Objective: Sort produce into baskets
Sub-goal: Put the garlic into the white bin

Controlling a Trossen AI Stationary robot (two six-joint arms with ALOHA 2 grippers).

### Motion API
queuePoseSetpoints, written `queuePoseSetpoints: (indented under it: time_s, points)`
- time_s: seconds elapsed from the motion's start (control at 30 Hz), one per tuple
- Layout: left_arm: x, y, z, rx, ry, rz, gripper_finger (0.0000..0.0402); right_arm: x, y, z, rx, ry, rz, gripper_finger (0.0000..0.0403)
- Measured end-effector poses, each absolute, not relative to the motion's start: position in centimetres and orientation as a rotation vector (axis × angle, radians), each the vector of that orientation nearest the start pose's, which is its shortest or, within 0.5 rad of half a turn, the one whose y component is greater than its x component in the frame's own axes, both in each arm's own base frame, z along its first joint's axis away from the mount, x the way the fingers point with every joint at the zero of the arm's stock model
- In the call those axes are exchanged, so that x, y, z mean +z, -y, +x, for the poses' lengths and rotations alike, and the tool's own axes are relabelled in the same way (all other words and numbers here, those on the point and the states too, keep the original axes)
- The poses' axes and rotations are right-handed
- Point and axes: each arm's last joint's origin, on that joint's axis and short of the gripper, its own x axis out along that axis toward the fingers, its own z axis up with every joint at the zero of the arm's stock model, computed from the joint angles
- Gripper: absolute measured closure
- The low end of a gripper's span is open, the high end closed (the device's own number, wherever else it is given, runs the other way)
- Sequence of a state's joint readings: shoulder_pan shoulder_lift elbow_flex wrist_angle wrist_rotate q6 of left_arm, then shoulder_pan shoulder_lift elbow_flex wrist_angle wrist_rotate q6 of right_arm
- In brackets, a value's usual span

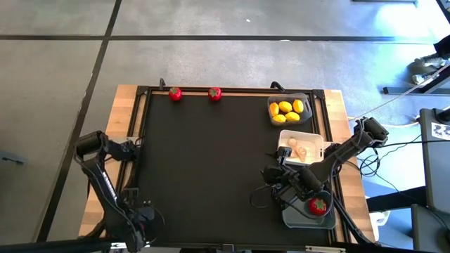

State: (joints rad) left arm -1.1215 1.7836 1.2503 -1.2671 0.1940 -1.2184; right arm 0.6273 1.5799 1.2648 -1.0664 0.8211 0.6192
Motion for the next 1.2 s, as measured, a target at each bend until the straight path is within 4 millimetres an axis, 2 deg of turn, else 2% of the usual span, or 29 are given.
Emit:
queuePoseSetpoints:
  time_s: [0.47, 0.7, 0.93, 1.2]
  points:
    - [19.5, 26.9, 12.2, 0.149, -1.797, 0.085, 0.0391, 26.3, -15.3, 24.8, -0.444, -0.913, -0.375, 0.0049]
    - [19.8, 26.6, 12.6, 0.154, -1.793, 0.072, 0.0397, 26.3, -15.4, 24.8, -0.439, -0.912, -0.370, 0.0049]
    - [22.7, 24.3, 14.2, 0.178, -1.745, -0.064, 0.0397, 26.3, -15.4, 24.8, -0.424, -0.920, -0.382, 0.0049]
    - [26.2, 20.4, 16.4, 0.217, -1.526, -0.179, 0.0397, 26.3, -15.5, 24.9, -0.420, -0.913, -0.377, 0.0049]
